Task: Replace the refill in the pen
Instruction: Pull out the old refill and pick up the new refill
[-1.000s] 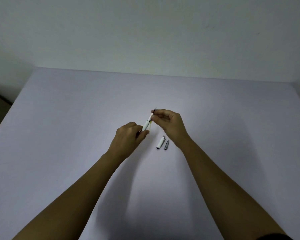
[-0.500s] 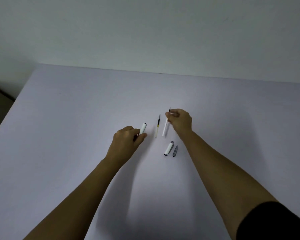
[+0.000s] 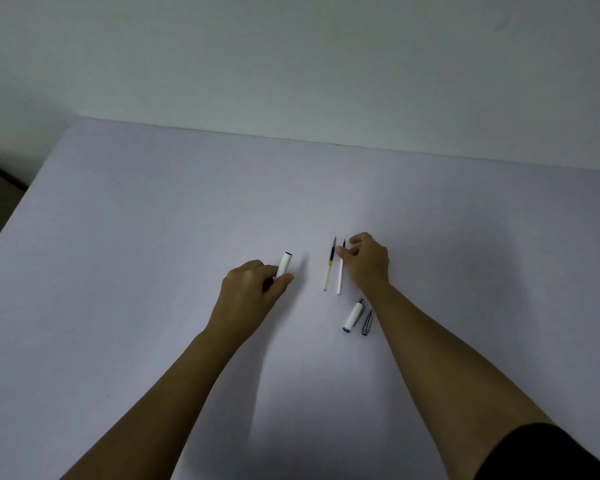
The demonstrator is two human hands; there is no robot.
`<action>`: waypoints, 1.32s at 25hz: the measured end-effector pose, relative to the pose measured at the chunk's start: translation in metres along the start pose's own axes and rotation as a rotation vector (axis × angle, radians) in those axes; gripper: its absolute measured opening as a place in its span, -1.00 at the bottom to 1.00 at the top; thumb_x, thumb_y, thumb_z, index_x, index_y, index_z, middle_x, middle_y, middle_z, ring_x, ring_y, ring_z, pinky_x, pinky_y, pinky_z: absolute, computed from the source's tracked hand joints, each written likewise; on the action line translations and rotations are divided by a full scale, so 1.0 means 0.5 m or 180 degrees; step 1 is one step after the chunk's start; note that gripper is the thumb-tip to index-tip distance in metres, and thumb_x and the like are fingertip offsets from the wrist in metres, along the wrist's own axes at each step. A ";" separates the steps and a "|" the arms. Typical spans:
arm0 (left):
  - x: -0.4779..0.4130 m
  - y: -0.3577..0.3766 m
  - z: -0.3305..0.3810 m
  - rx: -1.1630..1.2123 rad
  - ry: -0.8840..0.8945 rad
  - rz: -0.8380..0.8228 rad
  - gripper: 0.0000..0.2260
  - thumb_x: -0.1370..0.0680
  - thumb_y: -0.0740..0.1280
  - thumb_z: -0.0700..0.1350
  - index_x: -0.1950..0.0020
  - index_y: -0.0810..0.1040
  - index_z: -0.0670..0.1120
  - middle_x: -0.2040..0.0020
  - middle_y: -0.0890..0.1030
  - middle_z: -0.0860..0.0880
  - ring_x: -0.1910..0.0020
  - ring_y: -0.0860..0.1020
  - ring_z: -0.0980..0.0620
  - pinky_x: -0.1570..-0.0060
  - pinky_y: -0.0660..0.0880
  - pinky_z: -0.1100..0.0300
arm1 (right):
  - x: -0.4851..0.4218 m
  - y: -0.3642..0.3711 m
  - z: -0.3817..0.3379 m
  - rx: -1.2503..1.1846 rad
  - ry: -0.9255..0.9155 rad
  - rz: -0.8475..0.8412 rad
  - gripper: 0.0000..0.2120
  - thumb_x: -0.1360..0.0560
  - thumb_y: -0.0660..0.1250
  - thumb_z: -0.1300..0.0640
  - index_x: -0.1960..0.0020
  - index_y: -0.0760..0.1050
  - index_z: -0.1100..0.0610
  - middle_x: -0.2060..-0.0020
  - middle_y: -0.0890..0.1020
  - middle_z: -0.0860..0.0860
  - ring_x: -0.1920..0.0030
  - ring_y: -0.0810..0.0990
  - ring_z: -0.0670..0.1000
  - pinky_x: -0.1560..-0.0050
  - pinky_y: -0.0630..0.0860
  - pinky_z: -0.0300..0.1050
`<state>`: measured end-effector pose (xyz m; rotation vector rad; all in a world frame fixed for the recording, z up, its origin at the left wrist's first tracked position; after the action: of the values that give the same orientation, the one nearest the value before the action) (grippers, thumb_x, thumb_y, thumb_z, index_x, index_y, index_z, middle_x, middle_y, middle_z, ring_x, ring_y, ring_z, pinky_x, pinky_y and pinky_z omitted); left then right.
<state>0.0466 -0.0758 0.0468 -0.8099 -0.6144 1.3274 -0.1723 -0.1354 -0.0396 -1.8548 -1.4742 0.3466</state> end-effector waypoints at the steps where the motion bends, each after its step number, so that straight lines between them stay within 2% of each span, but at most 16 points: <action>1: 0.000 0.000 -0.003 0.0003 -0.0008 -0.0010 -0.59 -0.49 0.36 -0.07 0.45 0.21 -0.04 0.52 0.18 0.10 0.54 0.19 0.13 0.49 0.10 0.27 | 0.001 -0.004 -0.006 0.0001 -0.0040 0.0033 -0.68 -0.44 0.41 0.11 -0.08 0.49 0.30 0.15 0.66 0.23 0.07 0.61 0.18 0.04 0.47 -0.06; 6: -0.007 -0.001 0.004 0.0048 0.0008 -0.0051 -0.59 -0.48 0.37 -0.08 0.45 0.22 -0.04 0.52 0.18 0.10 0.54 0.19 0.13 0.49 0.09 0.28 | 0.010 0.009 -0.063 0.0382 -0.0445 -0.0092 -0.79 -0.44 0.40 0.15 0.07 0.47 0.28 0.17 0.65 0.21 0.11 0.61 0.21 0.11 0.47 -0.05; 8: -0.009 -0.002 0.015 0.0060 0.0042 -0.0059 -0.59 -0.48 0.37 -0.09 0.45 0.22 -0.05 0.52 0.17 0.12 0.54 0.18 0.14 0.48 0.08 0.29 | 0.015 0.035 -0.078 0.0745 -0.0540 -0.0233 -0.76 -0.43 0.40 0.18 0.03 0.43 0.29 0.11 0.64 0.23 0.06 0.61 0.24 0.10 0.49 -0.03; 11: -0.006 -0.011 0.020 0.0045 0.0032 -0.0043 -0.60 -0.48 0.36 -0.09 0.45 0.23 -0.06 0.52 0.16 0.12 0.54 0.17 0.14 0.48 0.06 0.29 | 0.019 0.052 -0.084 0.1082 -0.0366 -0.0214 -0.74 -0.46 0.35 0.22 -0.07 0.39 0.30 -0.01 0.60 0.26 -0.03 0.59 0.26 0.06 0.51 -0.02; 15: 0.005 -0.020 0.004 0.0027 -0.0034 -0.0060 -0.60 -0.49 0.36 -0.08 0.45 0.22 -0.07 0.52 0.16 0.12 0.54 0.17 0.13 0.47 0.05 0.30 | 0.022 0.067 -0.093 0.1195 -0.0273 -0.0180 -0.80 -0.52 0.25 0.24 -0.10 0.39 0.31 -0.04 0.60 0.27 -0.05 0.58 0.25 0.05 0.50 -0.03; 17: 0.010 -0.024 0.000 0.0026 -0.0047 -0.0053 -0.60 -0.49 0.35 -0.09 0.45 0.22 -0.06 0.52 0.16 0.12 0.54 0.18 0.12 0.46 0.04 0.31 | 0.024 0.074 -0.098 0.1058 -0.0194 -0.0275 -0.75 -0.48 0.31 0.23 -0.12 0.41 0.30 -0.05 0.60 0.26 -0.06 0.59 0.25 0.01 0.51 -0.03; 20: 0.011 -0.034 -0.005 -0.0004 -0.0091 0.0001 -0.62 -0.51 0.32 -0.07 0.43 0.23 -0.06 0.52 0.19 0.11 0.53 0.20 0.12 0.47 0.08 0.29 | 0.027 0.072 -0.114 0.0597 0.0062 -0.0520 -0.69 -0.46 0.35 0.17 -0.16 0.51 0.28 -0.10 0.63 0.20 -0.15 0.57 0.19 -0.15 0.48 -0.04; 22: 0.010 -0.038 -0.009 0.0072 -0.0162 0.0003 -0.65 -0.54 0.28 -0.06 0.41 0.27 -0.08 0.50 0.32 0.02 0.51 0.32 0.09 0.49 0.24 0.20 | 0.035 0.055 -0.131 -0.0332 0.0280 -0.0670 -0.79 -0.46 0.32 0.18 -0.04 0.61 0.24 0.07 0.68 0.15 -0.01 0.63 0.12 -0.19 0.53 0.00; 24: 0.014 -0.033 -0.020 0.0297 -0.0371 -0.0125 -0.70 -0.56 0.22 -0.03 0.33 0.35 -0.12 0.39 0.52 -0.12 0.44 0.53 -0.03 0.38 0.46 0.01 | 0.065 0.028 -0.145 -0.1558 0.0510 -0.0723 -0.87 -0.47 0.32 0.21 0.07 0.63 0.21 0.27 0.64 0.06 0.19 0.62 -0.01 -0.05 0.62 -0.07; 27: 0.034 -0.025 -0.010 0.0595 -0.0635 -0.0442 -0.76 -0.56 0.21 0.00 0.21 0.41 -0.14 0.27 0.59 -0.16 0.38 0.63 -0.03 0.27 0.54 0.00 | 0.129 -0.049 -0.144 -0.2727 0.0590 -0.0452 -0.92 -0.48 0.33 0.25 0.10 0.59 0.13 0.28 0.62 0.00 0.24 0.60 -0.11 0.20 0.58 -0.37; 30: 0.052 -0.028 0.031 0.0302 -0.0458 -0.0631 -0.82 -0.55 0.25 -0.06 0.11 0.49 -0.16 0.21 0.61 -0.18 0.28 0.59 -0.12 0.20 0.53 -0.07 | 0.186 -0.127 -0.130 -0.3357 0.0612 -0.0135 -0.91 -0.47 0.35 0.27 0.13 0.57 0.10 0.25 0.64 -0.01 0.25 0.63 -0.15 0.21 0.57 -0.39; 33: 0.074 -0.040 0.072 0.0199 -0.0267 -0.0609 -0.85 -0.52 0.30 -0.12 -0.07 0.53 -0.10 0.10 0.65 -0.10 0.19 0.57 -0.11 0.14 0.49 0.02 | 0.224 -0.180 -0.137 -0.3483 0.0410 -0.0039 -0.92 -0.48 0.36 0.26 0.09 0.57 0.10 0.25 0.66 -0.05 0.24 0.66 -0.17 0.19 0.57 -0.39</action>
<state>0.0357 -0.0343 0.0821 -0.6308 -0.6958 1.2038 -0.1614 -0.0506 0.0945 -2.5884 -1.7283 -0.7338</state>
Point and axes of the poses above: each hand's wrist, its own x-axis away from the middle knuckle, its own y-axis out of the palm, z = x × y, the point moved 9 cm from there along -x, towards the middle knuckle
